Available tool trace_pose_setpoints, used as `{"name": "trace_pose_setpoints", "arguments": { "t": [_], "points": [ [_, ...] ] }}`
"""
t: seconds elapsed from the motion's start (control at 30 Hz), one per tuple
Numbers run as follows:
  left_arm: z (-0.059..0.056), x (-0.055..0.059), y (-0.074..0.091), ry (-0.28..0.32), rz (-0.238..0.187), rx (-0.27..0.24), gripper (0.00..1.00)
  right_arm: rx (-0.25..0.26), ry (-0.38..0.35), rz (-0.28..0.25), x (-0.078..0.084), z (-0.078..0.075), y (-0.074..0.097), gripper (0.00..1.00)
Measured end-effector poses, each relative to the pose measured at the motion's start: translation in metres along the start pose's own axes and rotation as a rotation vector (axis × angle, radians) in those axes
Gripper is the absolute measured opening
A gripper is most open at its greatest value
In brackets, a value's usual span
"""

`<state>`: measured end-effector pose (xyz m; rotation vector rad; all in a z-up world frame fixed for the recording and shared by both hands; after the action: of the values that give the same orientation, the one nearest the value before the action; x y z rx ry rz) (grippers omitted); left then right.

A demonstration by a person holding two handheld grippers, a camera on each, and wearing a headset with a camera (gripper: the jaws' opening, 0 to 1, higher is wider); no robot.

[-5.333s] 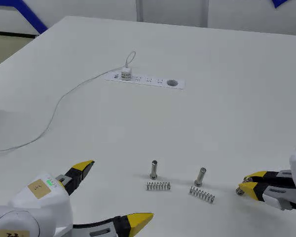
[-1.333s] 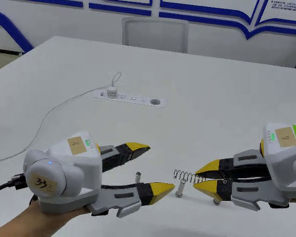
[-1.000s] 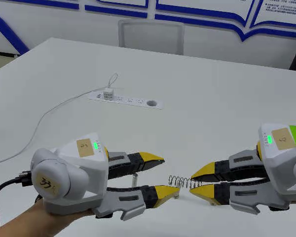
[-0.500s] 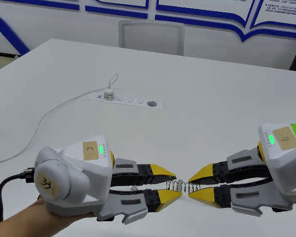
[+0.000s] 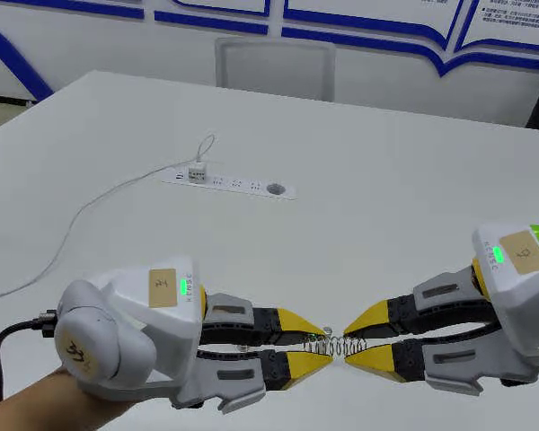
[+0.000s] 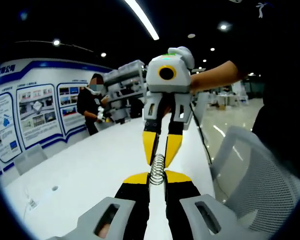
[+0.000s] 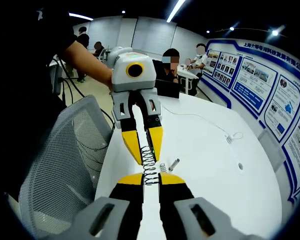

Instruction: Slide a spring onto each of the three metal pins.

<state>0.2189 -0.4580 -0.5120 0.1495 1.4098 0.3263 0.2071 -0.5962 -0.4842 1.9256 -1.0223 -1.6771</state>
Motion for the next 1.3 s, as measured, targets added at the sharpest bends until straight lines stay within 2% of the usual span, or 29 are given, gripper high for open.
{"name": "trace_pose_setpoints", "arguments": {
  "t": [0.07, 0.2, 0.37, 0.43, 0.67, 0.77, 0.9, 1.3],
  "points": [
    [-0.001, 0.0, 0.0, -0.017, -0.002, 0.002, 0.09, -0.004, 0.001, -0.004, 0.0, 0.0, 0.0, 0.12],
    [0.0, -0.001, 0.002, -0.006, -0.016, 0.0, 0.09, 0.0, -0.016, -0.02, 0.0, 0.0, -0.001, 0.12],
    [0.0, -0.007, 0.004, -0.001, -0.037, 0.006, 0.09, -0.004, -0.026, -0.004, 0.004, -0.002, -0.005, 0.15],
    [0.001, -0.007, 0.004, -0.012, -0.028, 0.0, 0.09, -0.005, -0.023, -0.026, 0.003, -0.002, -0.006, 0.12],
    [0.001, -0.004, 0.007, -0.027, -0.011, 0.011, 0.09, -0.027, -0.048, -0.052, -0.001, -0.001, -0.005, 0.11],
    [0.0, -0.001, 0.007, -0.056, 0.02, 0.014, 0.09, -0.039, -0.069, -0.084, -0.005, 0.0, -0.002, 0.11],
    [0.001, -0.002, 0.007, -0.055, 0.015, 0.013, 0.09, -0.041, -0.072, -0.088, -0.006, 0.0, -0.002, 0.11],
    [-0.003, 0.004, 0.003, -0.074, 0.046, 0.008, 0.09, -0.076, -0.142, -0.181, -0.018, 0.004, -0.001, 0.11]
  ]
}}
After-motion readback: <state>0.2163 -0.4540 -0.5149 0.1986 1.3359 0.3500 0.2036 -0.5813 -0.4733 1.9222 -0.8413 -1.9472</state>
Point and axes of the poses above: the centre of the closed fingertips' face, and the gripper's own axes: y roughly backward along the fingers, z roughly to its left, x roughly out of its underside, the point moved 8 cm from there along y, roughly backward along the fingers, and after that the axes turned 6 degrees about z, right-handed, at the moved point
